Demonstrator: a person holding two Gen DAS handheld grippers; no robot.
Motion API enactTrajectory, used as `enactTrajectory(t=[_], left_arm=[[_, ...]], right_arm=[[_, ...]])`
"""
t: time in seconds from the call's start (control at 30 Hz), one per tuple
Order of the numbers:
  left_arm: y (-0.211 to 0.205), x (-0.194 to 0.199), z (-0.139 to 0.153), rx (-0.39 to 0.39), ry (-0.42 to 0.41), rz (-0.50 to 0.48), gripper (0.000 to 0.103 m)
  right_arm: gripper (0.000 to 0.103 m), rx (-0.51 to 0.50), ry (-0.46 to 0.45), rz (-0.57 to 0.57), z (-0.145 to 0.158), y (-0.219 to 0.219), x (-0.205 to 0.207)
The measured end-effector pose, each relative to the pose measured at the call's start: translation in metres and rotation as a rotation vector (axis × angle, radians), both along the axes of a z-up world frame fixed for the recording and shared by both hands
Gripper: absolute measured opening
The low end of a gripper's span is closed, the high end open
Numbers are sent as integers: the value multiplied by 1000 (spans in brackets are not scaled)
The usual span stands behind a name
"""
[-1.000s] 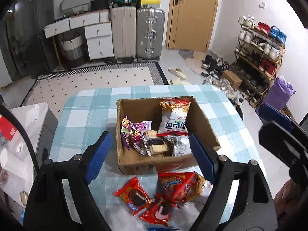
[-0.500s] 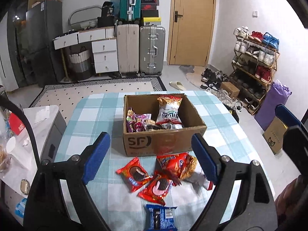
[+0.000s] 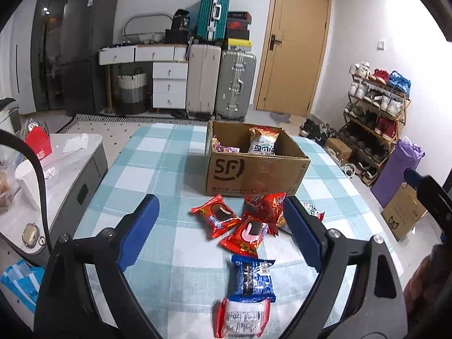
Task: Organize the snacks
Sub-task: 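Move both tools back toward the remaining snacks on the table, then grasp the white-and-red wafer pack with the left gripper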
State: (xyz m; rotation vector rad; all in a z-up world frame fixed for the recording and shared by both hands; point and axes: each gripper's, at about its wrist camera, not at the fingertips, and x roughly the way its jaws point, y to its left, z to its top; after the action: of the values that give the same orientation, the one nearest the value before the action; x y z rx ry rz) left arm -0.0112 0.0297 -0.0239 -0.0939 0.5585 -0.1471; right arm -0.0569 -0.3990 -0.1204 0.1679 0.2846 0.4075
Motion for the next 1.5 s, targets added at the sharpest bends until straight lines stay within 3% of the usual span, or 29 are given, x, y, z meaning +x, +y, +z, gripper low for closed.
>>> enactTrajectory(t=[0.07,0.2,0.3,0.5,0.8,1.0,1.5], left_arm=[[4,-13,-4,6,-29,21,102],[6,-37,-18,61,-77,25,102],[3,-46,-32,98,-67,14,102],[-2,-52,-69,136,13,-15,102],[-25,-42,-97,162,74,-83,102],[-27,-25,-115,71,184,-152,102],[-42,-6,-153,93,336,-173,101]], right_arm=[[101,13,10,-8,-6,-4,-1],[101,16,43,-14,-18,-13,2],[102,36,42,9,-29,-18,-4],[103,24,34,28,-49,-11,-17],[103,12,88,13,-69,-4,-15],[103,12,107,21,-72,-5,-14],[103,13,122,68,-84,2,-18]])
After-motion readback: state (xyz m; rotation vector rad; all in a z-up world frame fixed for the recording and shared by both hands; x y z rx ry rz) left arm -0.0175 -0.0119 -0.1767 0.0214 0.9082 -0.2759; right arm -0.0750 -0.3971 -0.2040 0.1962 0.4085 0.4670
